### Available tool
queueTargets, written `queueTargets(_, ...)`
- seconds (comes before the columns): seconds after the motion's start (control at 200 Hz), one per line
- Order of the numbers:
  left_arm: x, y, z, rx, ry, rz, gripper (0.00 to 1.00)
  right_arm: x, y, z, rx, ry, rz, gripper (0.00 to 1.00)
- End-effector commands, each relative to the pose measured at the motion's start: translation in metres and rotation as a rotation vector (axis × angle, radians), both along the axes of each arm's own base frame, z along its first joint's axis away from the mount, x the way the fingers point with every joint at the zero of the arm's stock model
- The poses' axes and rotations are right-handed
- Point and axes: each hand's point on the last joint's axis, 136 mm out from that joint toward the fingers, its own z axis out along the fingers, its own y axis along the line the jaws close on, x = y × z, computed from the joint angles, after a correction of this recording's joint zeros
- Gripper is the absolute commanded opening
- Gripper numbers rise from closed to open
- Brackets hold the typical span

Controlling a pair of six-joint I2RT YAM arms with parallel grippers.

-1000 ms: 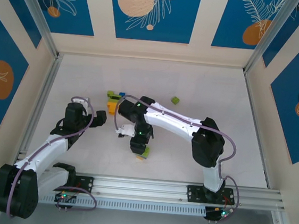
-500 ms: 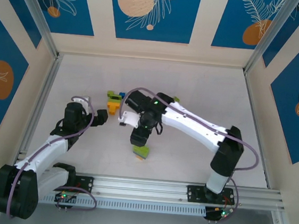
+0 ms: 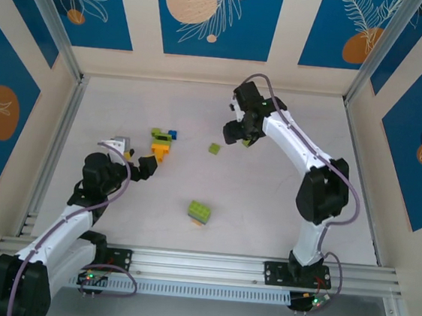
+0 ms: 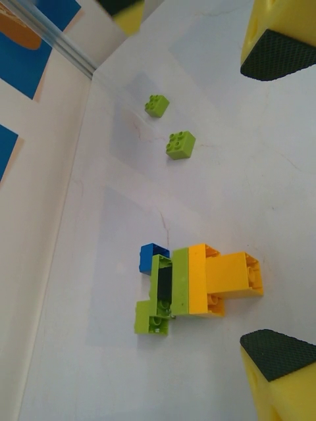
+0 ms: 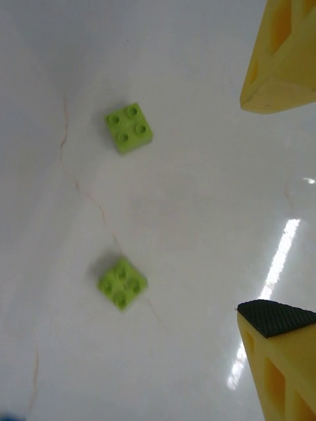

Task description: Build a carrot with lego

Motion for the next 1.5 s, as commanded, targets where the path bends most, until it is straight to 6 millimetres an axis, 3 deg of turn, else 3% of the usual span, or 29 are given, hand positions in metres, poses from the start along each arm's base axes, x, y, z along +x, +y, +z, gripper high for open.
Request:
queueTargets(0.0, -0.001, -0.007, 0.006, -0.016, -0.024, -0.039, 1.0, 0.017, 0.008, -0.031, -0.018, -0.009, 0.003, 0.75)
queueTargets(0.145, -0.001, -0.008, 0.005, -0.009, -0.021, -0.04, 1.0, 0.035, 0.016, -0.053, 0.03, -0.051, 0.12, 0.75)
queueTargets(0.385, 0.001, -0.009, 0.003, 0.002, -0.012, -0.041, 1.0, 0.057, -0.007, -0.07, -0.014, -0.047, 0.14, 0.75)
queueTargets(0.64, 0.002, -0.012, 0.002, 0.01, -0.007, -0.056, 1.0, 0.061, -0.026, -0.099, 0.018, 0.067, 0.12, 0.74)
queueTargets(0.985, 0.003, -0.016, 0.001, 0.017, -0.007, -0.068, 1.0, 0.062, -0.043, -0.108, 0.05, 0.121, 0.081, 0.69)
queueTargets(1.175, 0.002, -0.017, 0.002, 0.02, -0.008, -0.075, 1.0, 0.06, -0.041, -0.113, 0.074, 0.146, 0.082, 0.59)
queueTargets(1.495, 0.003, -0.02, 0.001, 0.028, -0.006, -0.082, 1.0, 0.061, -0.039, -0.121, 0.076, 0.165, 0.086, 0.5)
